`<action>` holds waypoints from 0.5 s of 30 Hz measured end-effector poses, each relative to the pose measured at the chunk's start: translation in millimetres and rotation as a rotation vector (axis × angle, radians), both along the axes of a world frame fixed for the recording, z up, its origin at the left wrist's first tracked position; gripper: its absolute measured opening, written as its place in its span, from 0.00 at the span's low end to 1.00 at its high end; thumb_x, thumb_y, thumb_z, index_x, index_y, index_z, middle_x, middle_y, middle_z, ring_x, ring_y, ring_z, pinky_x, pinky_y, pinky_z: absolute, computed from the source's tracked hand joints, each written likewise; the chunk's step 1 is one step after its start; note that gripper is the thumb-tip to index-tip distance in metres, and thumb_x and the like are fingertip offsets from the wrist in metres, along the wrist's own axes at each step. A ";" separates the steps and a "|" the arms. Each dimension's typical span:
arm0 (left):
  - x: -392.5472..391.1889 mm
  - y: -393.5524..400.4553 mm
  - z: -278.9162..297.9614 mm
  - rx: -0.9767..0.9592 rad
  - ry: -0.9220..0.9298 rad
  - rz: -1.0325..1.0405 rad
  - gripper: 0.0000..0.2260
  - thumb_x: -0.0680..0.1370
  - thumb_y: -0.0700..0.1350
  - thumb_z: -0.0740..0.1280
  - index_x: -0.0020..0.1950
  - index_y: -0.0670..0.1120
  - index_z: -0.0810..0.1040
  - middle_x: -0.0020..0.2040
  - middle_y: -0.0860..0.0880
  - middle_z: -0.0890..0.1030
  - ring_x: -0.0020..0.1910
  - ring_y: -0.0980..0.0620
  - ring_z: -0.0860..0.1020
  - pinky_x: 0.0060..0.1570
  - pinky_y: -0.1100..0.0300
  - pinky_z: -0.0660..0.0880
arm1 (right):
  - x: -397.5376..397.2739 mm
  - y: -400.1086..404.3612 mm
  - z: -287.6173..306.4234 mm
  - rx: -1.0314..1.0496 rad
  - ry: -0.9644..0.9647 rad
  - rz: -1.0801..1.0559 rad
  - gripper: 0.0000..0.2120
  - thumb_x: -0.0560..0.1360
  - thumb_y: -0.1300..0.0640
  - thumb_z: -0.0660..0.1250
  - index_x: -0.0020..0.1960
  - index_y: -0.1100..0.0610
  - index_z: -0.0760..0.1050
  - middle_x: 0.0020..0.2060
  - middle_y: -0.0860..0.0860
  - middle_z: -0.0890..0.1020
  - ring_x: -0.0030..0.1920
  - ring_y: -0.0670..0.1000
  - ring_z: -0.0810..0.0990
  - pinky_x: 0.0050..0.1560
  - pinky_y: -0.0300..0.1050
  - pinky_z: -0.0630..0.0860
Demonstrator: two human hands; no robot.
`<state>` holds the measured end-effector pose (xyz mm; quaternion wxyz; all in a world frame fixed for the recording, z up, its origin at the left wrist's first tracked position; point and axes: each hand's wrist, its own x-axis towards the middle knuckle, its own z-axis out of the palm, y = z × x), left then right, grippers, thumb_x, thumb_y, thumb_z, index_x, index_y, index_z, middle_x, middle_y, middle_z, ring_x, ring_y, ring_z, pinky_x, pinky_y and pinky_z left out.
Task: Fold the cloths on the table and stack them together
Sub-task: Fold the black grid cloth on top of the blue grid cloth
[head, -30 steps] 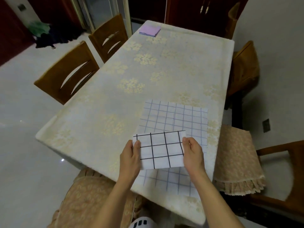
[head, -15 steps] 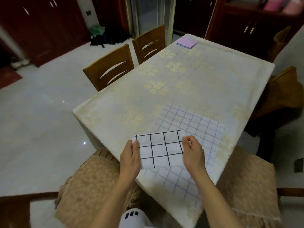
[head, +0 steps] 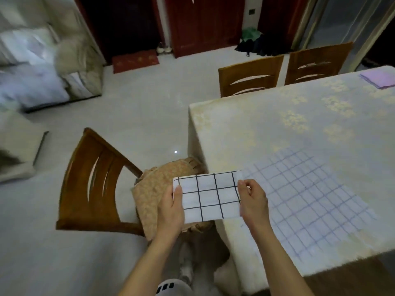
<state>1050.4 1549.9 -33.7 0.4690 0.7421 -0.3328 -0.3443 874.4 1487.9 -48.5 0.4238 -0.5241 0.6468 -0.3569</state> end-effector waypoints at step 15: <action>108.5 136.4 9.1 0.014 -0.137 0.527 0.09 0.84 0.50 0.54 0.57 0.48 0.71 0.44 0.58 0.75 0.41 0.58 0.77 0.29 0.74 0.72 | 162.2 60.4 12.6 -0.037 -0.049 0.542 0.10 0.83 0.50 0.59 0.50 0.54 0.75 0.43 0.50 0.81 0.45 0.52 0.79 0.44 0.49 0.76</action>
